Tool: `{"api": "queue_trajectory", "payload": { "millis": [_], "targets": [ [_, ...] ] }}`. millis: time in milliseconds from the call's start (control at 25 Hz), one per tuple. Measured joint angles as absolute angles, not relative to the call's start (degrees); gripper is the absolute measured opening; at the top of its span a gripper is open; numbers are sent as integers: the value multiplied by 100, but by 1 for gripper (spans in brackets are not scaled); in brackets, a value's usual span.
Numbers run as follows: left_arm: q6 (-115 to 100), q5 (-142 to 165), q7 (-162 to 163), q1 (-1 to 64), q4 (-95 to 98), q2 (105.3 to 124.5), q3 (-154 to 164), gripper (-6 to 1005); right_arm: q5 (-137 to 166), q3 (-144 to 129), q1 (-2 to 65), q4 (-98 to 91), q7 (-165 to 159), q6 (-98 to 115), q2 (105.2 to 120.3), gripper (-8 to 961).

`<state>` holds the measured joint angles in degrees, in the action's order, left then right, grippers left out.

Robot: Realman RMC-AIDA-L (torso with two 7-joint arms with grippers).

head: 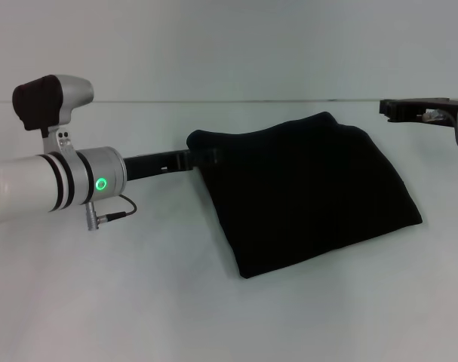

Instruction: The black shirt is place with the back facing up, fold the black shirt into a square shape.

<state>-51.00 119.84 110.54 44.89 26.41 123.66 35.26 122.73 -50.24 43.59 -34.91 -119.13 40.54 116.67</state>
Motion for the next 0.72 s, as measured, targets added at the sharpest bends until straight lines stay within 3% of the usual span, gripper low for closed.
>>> {"api": "queue_trajectory", "payload": {
  "millis": [160, 400, 720],
  "targets": [
    [-4949, 11988, 11187, 4550, 2541, 12363, 3526, 930, 11981, -5018, 4299, -3563, -11706, 4552, 11589, 14],
    [-4633, 12018, 11309, 4807, 2202, 12340, 3573, 930, 11941, -5007, 4275, -3710, -11481, 5028, 11562, 216],
    [-4156, 12023, 11314, 5092, 1843, 12366, 3604, 929, 11937, -5014, 4257, -3745, -11282, 5079, 11572, 413]
  ]
}}
